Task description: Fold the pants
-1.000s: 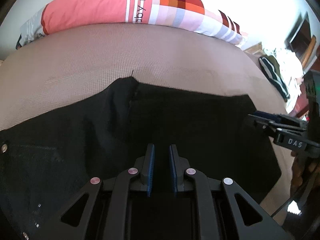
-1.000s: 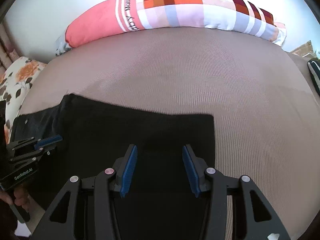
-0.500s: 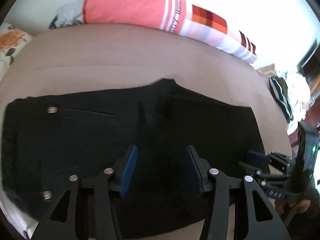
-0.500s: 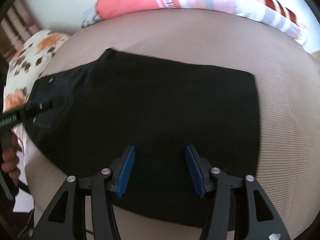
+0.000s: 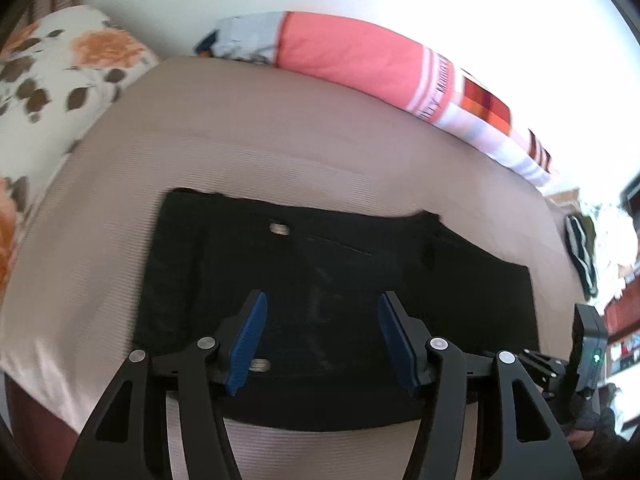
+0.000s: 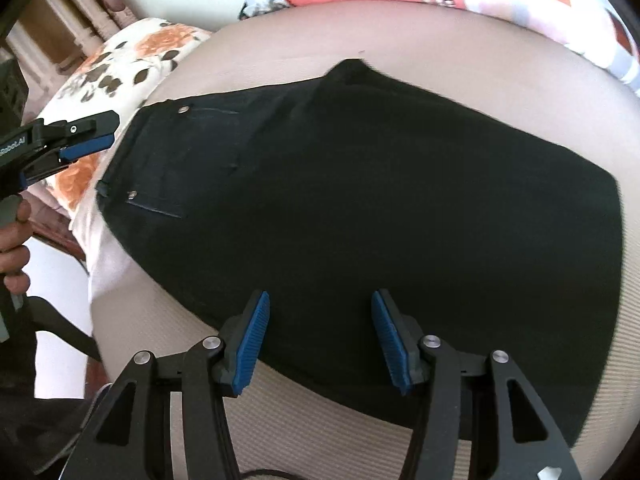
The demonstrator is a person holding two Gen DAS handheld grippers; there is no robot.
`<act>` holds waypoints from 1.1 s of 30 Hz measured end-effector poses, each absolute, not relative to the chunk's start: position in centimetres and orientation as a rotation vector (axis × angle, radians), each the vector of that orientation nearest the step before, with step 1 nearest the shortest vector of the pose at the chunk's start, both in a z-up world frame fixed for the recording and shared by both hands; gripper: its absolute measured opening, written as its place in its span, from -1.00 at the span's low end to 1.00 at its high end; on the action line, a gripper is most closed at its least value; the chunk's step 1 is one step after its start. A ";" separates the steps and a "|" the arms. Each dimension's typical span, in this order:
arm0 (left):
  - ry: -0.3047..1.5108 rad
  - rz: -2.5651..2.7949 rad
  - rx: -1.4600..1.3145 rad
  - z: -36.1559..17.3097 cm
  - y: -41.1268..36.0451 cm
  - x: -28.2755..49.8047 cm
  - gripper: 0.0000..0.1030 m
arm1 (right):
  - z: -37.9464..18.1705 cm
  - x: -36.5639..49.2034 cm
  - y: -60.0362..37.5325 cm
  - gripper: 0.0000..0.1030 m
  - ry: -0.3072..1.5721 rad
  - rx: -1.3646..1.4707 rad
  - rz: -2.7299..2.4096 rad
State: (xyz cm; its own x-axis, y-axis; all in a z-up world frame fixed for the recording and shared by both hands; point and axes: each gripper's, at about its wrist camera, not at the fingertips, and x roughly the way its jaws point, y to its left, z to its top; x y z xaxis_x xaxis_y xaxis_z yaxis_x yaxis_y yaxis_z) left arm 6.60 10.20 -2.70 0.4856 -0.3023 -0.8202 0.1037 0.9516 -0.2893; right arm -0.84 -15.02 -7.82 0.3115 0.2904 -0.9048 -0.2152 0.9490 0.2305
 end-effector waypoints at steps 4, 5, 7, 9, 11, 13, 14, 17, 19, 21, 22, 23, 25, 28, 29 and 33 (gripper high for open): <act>1.056 -0.184 -0.257 -3.2 13.8 6.8 0.20 | -7.9 -0.6 -13.4 0.00 1.216 0.058 0.382; 1.063 -0.168 -0.273 -3.5 14.7 6.9 0.21 | -7.9 -0.5 -13.0 0.01 1.218 0.057 0.395; 1.070 -0.147 -0.287 -3.9 16.4 7.0 0.21 | -7.9 -0.3 -12.6 0.01 1.221 0.071 0.428; 1.096 -0.160 -0.298 -4.5 17.9 7.3 0.21 | -7.6 -0.2 -12.6 0.01 1.212 0.101 0.452; 1.108 -0.136 -0.322 -5.2 19.4 7.5 0.21 | -7.0 -0.1 -13.6 0.03 1.180 0.137 0.435; 1.121 -0.148 -0.364 -6.0 20.7 7.8 0.21 | -6.6 0.2 -14.6 0.06 1.169 0.185 0.418; 1.139 -0.159 -0.392 -6.5 21.3 8.0 0.21 | -6.5 0.4 -15.4 0.07 1.168 0.215 0.406; 1.160 -0.200 -0.468 -7.8 22.5 8.6 0.21 | -6.3 0.7 -17.5 0.07 1.159 0.256 0.334; 1.173 -0.206 -0.481 -8.8 23.0 9.3 0.21 | -6.4 0.8 -18.8 0.07 1.158 0.278 0.289; 1.187 -0.216 -0.484 -9.5 23.5 9.8 0.21 | -6.7 0.9 -19.6 0.08 1.163 0.310 0.254; 1.194 -0.218 -0.490 -10.0 23.7 10.0 0.21 | -6.8 0.9 -19.9 0.08 1.167 0.325 0.244; 1.199 -0.229 -0.504 -10.4 24.0 10.3 0.21 | -7.1 0.8 -20.2 0.08 1.174 0.344 0.237; 1.208 -0.262 -0.527 -11.1 24.5 10.7 0.21 | -7.5 0.8 -20.4 0.08 1.185 0.346 0.228; 1.211 -0.333 -0.548 -11.6 24.8 11.4 0.21 | -7.6 0.7 -20.3 0.09 1.183 0.333 0.223; 1.212 -0.367 -0.564 -11.7 24.9 11.7 0.21 | -7.6 0.7 -20.2 0.10 1.182 0.328 0.220; 1.222 -0.464 -0.585 -12.2 24.9 12.6 0.19 | -7.8 0.7 -20.2 0.19 1.186 0.355 0.208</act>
State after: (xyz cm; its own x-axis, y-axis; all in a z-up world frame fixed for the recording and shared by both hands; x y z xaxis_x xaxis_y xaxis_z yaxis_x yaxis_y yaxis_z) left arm 12.63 24.90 -12.21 0.2825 -0.6211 -0.7310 0.0205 0.7658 -0.6428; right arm 0.69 -20.24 -7.82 0.3659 0.3419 -0.8656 0.0269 0.9258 0.3770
